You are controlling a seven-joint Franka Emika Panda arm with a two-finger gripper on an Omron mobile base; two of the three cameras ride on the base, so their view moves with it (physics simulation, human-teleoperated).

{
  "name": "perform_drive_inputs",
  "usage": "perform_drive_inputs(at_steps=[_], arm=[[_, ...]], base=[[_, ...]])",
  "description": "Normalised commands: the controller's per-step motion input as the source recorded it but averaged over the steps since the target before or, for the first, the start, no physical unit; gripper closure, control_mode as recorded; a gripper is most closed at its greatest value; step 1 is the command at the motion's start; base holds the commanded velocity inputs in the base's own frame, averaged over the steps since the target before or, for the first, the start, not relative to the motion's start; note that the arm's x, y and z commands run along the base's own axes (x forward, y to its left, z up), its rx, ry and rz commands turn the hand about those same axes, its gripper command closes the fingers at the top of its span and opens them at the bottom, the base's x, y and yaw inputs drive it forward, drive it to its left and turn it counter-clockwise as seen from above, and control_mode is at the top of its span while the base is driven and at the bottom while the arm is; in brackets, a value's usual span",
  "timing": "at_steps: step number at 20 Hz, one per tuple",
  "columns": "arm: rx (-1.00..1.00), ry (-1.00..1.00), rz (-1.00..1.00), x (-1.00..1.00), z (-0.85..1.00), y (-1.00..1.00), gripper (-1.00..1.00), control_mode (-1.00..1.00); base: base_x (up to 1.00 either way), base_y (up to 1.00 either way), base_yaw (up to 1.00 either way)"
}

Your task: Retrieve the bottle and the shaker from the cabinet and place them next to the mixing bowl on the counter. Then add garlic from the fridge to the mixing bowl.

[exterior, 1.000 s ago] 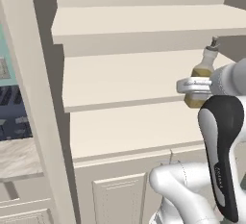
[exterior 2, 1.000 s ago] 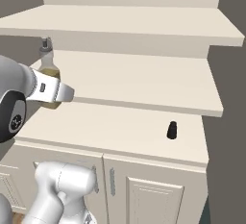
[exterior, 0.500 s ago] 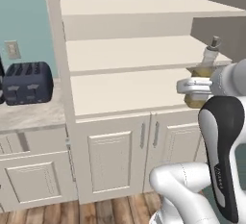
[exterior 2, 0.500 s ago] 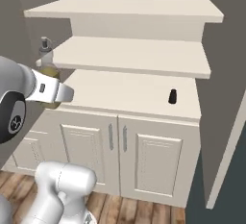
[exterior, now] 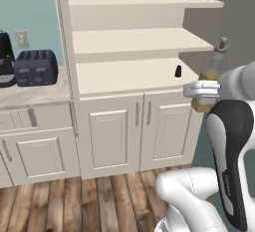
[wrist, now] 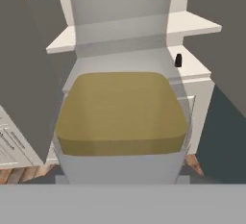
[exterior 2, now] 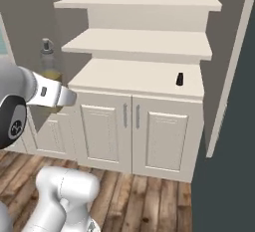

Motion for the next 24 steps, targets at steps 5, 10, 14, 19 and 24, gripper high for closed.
perform_drive_inputs(at_steps=[5,10,14,19,24], arm=[[0.0,0.0,0.0,0.0,0.0,0.0,1.0,1.0],[0.0,0.0,0.0,0.0,0.0,0.0,1.0,1.0],[0.0,0.0,0.0,0.0,0.0,0.0,1.0,1.0],[0.0,0.0,0.0,0.0,0.0,0.0,1.0,1.0],[0.0,0.0,0.0,0.0,0.0,0.0,1.0,1.0]], base=[[-0.89,0.35,0.24],[-0.61,0.61,0.63],[0.1,0.79,0.73],[0.7,0.51,0.43],[1.0,0.62,0.07]])
